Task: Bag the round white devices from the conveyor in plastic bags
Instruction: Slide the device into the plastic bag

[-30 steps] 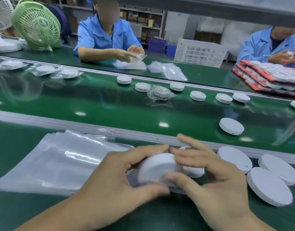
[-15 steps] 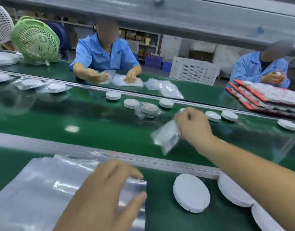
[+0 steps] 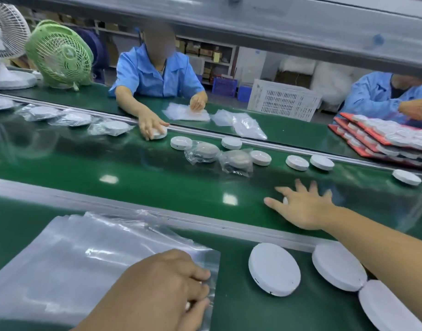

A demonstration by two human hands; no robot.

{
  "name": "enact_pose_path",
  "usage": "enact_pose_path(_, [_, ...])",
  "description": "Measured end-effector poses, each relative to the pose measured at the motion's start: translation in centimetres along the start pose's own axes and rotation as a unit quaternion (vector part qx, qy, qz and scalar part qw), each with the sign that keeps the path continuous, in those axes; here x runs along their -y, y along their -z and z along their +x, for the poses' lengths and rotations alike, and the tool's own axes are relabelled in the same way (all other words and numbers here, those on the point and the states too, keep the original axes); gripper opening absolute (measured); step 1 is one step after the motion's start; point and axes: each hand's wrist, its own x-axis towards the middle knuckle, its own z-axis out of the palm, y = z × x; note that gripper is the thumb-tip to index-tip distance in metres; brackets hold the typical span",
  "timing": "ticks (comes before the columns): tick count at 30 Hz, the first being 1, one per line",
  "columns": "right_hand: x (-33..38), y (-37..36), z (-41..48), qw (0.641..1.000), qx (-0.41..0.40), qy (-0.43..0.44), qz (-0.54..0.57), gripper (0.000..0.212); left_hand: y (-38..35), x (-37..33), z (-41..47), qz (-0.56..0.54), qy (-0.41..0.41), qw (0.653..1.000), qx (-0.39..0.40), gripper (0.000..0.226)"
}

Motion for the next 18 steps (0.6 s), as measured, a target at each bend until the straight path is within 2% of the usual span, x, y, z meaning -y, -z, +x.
enact_pose_path(1, [-1.4, -0.3, -0.9, 1.0, -0.009, 0.006, 0.011, 0.074, 0.1, -0.2, 0.3, -0.007, 0.043, 0.998, 0.035, 0.027])
enact_pose_path(3, [-3.3, -0.3, -2.7, 0.996, -0.078, 0.028, 0.036, 0.054, 0.3, 0.1, 0.3, 0.05, 0.014, 0.996, 0.066, 0.018])
enact_pose_path(5, [-3.5, 0.5, -5.0, 0.98, -0.127, 0.031, 0.151, 0.039, 0.6, 0.3, 0.0, 0.059, 0.012, 0.994, 0.087, 0.018])
enact_pose_path(6, [-3.0, 1.1, -6.6, 0.956, -0.142, 0.038, 0.255, 0.035, 0.6, 0.4, -0.1, 0.062, 0.016, 0.994, 0.086, 0.02])
enact_pose_path(8, [-0.8, 2.2, -10.1, 0.87, -0.14, 0.073, 0.467, 0.033, 0.7, 0.5, 0.1, 0.066, 0.009, 0.995, 0.07, 0.024])
enact_pose_path(10, [0.8, 1.8, -13.7, 0.838, -0.1, 0.136, 0.519, 0.029, 0.7, 0.7, 0.1, 0.041, 0.021, 0.998, 0.05, 0.024])
enact_pose_path(11, [1.5, 1.4, -15.4, 0.839, -0.111, 0.165, 0.507, 0.035, 0.7, 0.4, 0.2, 0.017, 0.028, 0.999, 0.029, 0.021])
enact_pose_path(12, [2.3, 0.8, -17.2, 0.845, -0.155, 0.227, 0.459, 0.038, 0.9, 0.1, 0.2, -0.014, 0.04, 0.999, 0.009, 0.016])
enact_pose_path(13, [3.0, 0.2, -18.6, 0.844, -0.202, 0.297, 0.399, 0.03, 1.1, -0.1, 0.3, -0.044, 0.051, 0.998, -0.017, 0.01])
enact_pose_path(15, [3.5, -1.4, -20.3, 0.821, -0.274, 0.408, 0.291, 0.032, 1.3, -0.5, 0.5, -0.099, 0.069, 0.99, -0.07, 0.013])
enact_pose_path(18, [4.5, -3.3, -20.4, 0.774, -0.323, 0.475, 0.268, 0.036, 1.3, -1.1, 0.5, -0.178, 0.083, 0.976, -0.094, 0.017])
